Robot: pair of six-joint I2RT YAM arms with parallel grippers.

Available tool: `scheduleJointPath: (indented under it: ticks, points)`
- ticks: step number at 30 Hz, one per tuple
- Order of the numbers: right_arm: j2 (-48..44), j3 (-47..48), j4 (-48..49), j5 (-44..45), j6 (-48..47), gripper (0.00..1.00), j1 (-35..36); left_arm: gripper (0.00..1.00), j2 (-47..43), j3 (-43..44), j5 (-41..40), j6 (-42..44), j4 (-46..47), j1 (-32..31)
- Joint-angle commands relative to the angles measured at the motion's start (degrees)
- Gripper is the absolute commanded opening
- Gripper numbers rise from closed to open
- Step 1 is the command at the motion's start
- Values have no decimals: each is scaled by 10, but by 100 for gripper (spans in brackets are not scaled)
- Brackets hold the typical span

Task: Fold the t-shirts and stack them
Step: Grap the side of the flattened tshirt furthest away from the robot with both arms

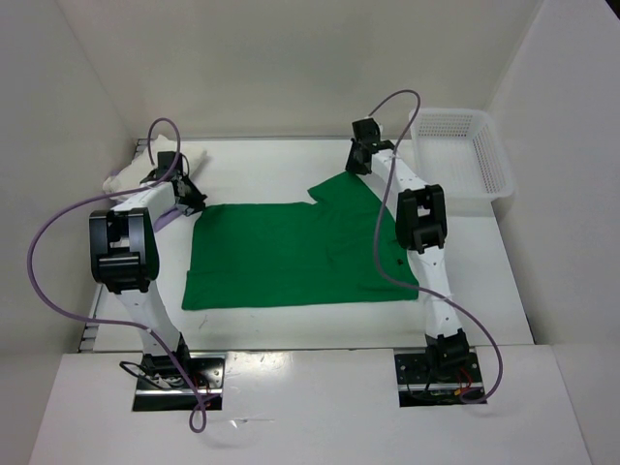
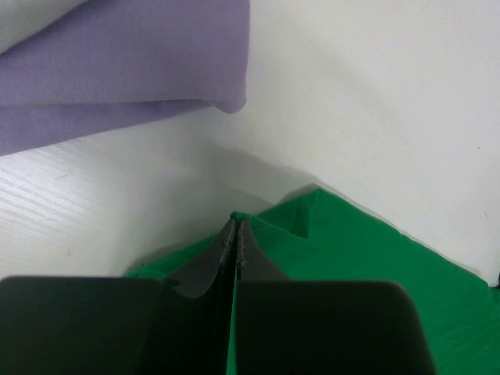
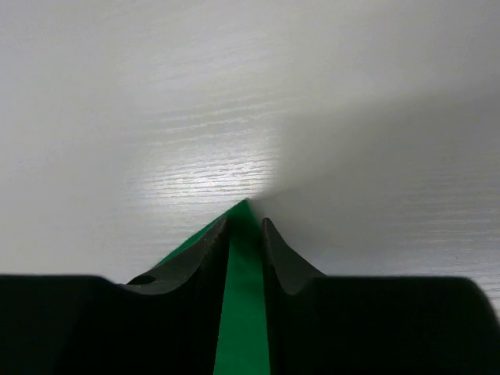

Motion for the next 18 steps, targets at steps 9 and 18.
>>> scheduleJointPath:
  ticks: [9, 18]
  points:
    - [-57, -13, -40, -23, -4, 0, 7, 0, -45, 4, 11, -6, 0, -2]
    - [-333, -335, 10, -81, 48, 0, -24, 0, -106, -47, 55, 5, -19, 10]
